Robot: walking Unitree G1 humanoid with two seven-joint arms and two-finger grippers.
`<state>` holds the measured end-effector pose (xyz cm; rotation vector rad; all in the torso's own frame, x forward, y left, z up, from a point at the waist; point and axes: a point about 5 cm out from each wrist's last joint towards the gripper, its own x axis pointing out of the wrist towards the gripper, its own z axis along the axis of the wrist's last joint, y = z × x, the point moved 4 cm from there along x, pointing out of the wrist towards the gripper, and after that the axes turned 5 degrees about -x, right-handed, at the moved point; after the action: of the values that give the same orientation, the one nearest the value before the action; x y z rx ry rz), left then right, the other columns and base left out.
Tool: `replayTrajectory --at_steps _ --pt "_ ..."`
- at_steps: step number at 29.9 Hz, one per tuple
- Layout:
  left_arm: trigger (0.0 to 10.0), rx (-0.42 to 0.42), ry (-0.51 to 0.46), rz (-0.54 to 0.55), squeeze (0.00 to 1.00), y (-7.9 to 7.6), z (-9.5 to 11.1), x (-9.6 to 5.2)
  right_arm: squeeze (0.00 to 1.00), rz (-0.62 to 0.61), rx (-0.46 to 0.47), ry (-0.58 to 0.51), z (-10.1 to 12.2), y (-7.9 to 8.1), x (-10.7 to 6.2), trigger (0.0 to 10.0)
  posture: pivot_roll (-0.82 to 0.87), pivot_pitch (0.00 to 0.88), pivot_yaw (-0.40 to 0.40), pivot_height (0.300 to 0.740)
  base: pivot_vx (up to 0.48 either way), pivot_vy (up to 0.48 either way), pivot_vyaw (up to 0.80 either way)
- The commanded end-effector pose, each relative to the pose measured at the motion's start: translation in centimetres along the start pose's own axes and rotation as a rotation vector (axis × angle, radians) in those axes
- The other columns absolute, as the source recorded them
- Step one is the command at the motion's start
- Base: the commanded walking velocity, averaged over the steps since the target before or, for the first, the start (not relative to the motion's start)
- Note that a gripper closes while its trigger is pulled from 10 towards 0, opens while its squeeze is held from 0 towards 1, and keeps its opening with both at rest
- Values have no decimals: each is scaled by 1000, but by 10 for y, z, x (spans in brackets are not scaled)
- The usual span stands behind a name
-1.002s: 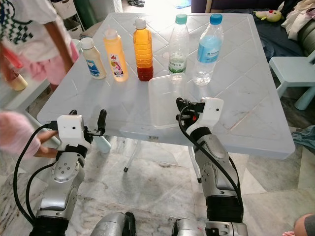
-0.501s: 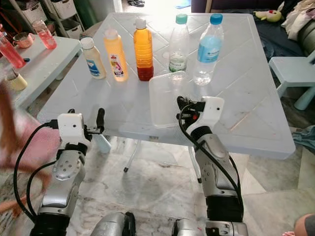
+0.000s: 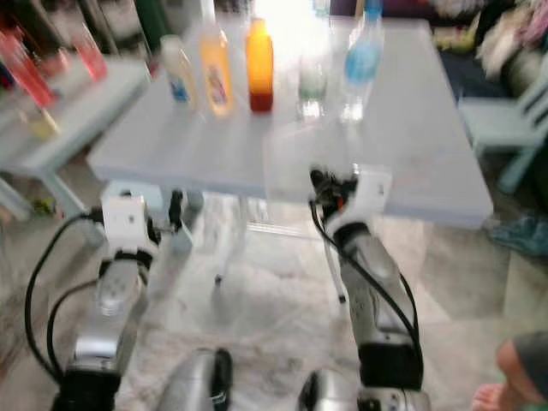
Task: Restocking fridge
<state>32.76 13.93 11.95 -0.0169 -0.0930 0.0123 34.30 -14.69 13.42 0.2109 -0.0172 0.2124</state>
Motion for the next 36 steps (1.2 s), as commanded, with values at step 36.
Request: replayTrajectory --at_steps 36 --pt "10000 130 123 51 0 45 -43 -28 0 150 -46 28 -23 39 2 10000 94 45 47 740 -95 0 700"
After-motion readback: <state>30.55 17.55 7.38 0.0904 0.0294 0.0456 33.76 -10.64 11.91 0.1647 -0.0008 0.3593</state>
